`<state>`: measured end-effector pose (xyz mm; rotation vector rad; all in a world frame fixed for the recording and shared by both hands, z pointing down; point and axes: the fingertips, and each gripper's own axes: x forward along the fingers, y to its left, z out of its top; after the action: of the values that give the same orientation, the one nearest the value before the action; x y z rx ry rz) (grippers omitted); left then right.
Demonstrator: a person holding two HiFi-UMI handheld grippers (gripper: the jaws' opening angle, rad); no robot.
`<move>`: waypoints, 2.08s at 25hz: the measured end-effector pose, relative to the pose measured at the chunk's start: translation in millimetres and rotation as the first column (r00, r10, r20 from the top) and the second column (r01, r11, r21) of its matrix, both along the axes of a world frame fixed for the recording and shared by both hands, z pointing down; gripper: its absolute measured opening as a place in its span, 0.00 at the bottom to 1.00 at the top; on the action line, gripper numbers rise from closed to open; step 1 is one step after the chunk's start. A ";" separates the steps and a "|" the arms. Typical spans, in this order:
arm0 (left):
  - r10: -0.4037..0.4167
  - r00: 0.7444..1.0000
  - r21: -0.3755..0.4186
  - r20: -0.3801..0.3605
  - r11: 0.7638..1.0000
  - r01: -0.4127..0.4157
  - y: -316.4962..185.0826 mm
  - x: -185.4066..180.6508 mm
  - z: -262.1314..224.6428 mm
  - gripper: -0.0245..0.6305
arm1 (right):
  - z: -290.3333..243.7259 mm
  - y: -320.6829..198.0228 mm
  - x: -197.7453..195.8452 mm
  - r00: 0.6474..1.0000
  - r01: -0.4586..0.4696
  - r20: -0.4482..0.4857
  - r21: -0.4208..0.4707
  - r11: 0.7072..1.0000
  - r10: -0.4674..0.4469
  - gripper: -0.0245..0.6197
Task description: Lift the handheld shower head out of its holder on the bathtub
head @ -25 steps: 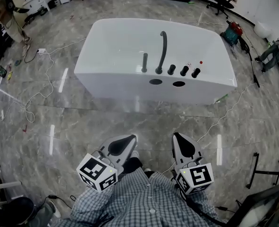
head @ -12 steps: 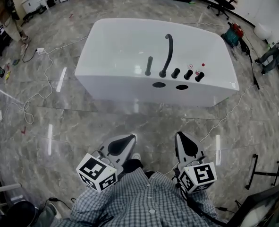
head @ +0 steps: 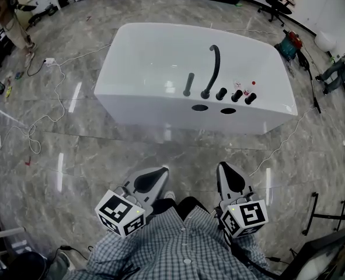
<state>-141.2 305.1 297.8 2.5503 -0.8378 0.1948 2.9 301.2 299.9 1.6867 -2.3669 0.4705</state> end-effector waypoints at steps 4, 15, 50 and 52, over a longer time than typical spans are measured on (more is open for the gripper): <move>0.003 1.000 -0.003 0.003 1.000 -0.003 -7.2 -0.8 1.2 0.05 | 1.4 -7.7 -0.1 1.000 -0.001 -0.002 -0.006 1.000 0.001 0.07; -0.020 1.000 -0.016 0.011 1.000 0.020 -45.2 7.1 8.6 0.05 | 5.5 -53.7 6.4 0.999 0.033 0.000 -0.010 0.999 -0.033 0.07; -0.123 0.992 -0.023 0.024 0.992 0.124 -232.8 145.8 9.5 0.05 | 23.0 -244.7 148.1 0.992 0.116 0.045 -0.021 0.993 -0.115 0.07; -0.125 0.992 -0.026 0.027 0.992 0.126 -236.4 145.4 11.7 0.05 | 25.1 -249.4 149.4 0.993 0.113 0.033 -0.021 0.993 -0.113 0.07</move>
<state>4.2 68.7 309.5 2.4643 -0.9944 0.1975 152.3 51.8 325.0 1.5367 -2.4538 0.5054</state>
